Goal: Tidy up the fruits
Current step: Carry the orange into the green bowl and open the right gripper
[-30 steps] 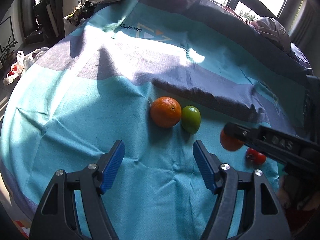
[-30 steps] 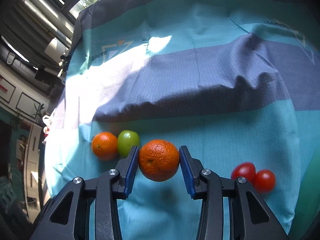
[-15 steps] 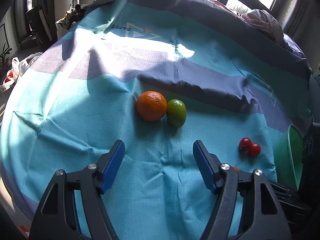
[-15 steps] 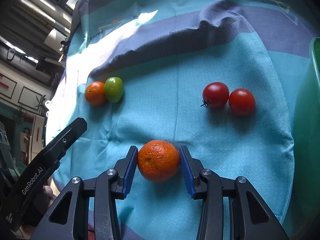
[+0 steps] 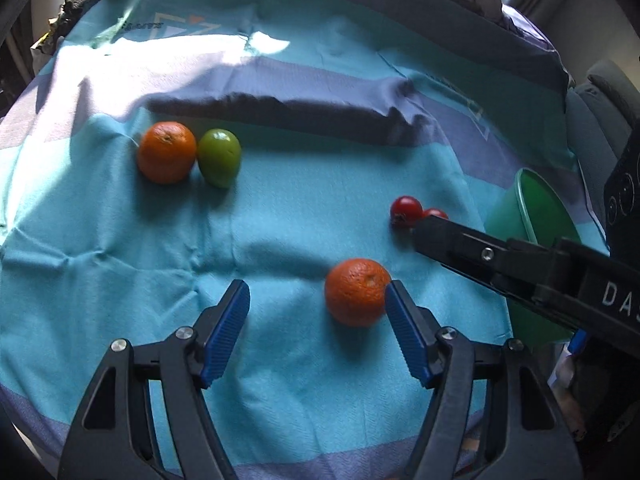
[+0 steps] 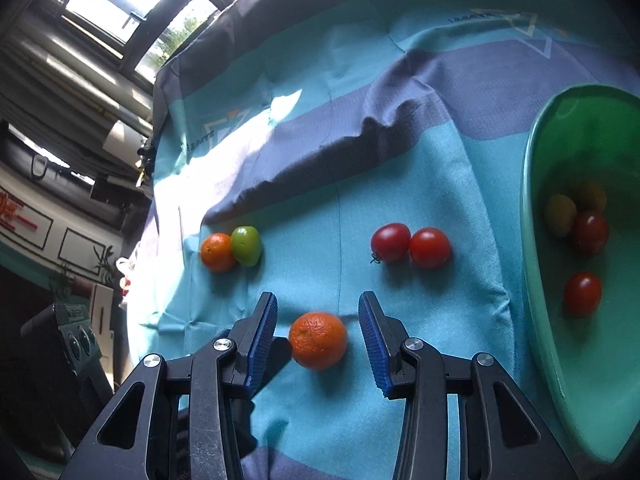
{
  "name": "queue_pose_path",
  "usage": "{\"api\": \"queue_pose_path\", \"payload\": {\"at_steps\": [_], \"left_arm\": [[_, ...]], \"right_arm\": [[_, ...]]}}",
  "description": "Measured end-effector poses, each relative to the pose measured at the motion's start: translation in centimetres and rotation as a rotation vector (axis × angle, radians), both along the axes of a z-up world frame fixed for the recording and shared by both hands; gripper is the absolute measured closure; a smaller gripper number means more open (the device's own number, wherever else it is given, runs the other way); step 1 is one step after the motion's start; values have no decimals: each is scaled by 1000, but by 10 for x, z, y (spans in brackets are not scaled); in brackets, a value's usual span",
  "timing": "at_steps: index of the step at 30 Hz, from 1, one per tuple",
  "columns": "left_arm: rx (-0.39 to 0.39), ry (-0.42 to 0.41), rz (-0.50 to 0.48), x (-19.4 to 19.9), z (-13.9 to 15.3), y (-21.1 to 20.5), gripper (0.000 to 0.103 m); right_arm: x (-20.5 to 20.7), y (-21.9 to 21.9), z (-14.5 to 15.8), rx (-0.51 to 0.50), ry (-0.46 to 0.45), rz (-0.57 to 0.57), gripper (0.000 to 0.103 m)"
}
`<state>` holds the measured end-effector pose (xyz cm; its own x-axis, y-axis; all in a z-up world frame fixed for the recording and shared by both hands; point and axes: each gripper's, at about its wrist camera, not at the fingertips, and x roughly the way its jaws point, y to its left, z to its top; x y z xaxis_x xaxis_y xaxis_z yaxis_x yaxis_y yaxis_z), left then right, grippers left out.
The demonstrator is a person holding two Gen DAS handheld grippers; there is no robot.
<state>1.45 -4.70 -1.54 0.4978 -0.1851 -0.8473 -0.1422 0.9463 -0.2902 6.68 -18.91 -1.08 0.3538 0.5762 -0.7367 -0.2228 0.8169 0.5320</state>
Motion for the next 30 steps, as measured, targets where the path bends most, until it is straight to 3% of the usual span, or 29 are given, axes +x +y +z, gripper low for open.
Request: {"api": "queue_pose_path", "payload": {"at_steps": [7, 15, 17, 19, 23, 26, 30], "left_arm": [[-42, 26, -28, 5, -11, -11, 35], [-61, 24, -31, 10, -20, -13, 51], [-90, 19, -38, 11, -20, -13, 62], [-86, 6, -42, 10, -18, -14, 62], [-51, -63, -53, 3, 0, -22, 62], [-37, -134, -71, -3, 23, -31, 62], [39, -257, -132, -6, 57, -57, 62]], "right_arm": [[3, 9, -25, 25, 98, 49, 59], [8, 17, -41, 38, 155, 79, 59], [7, 16, -41, 38, 145, 80, 59], [7, 14, -40, 44, 145, 77, 61], [4, 9, -30, 63, 105, 72, 61], [-4, 1, -7, 71, 26, 63, 61], [-16, -20, 25, 110, -79, 38, 61]]}}
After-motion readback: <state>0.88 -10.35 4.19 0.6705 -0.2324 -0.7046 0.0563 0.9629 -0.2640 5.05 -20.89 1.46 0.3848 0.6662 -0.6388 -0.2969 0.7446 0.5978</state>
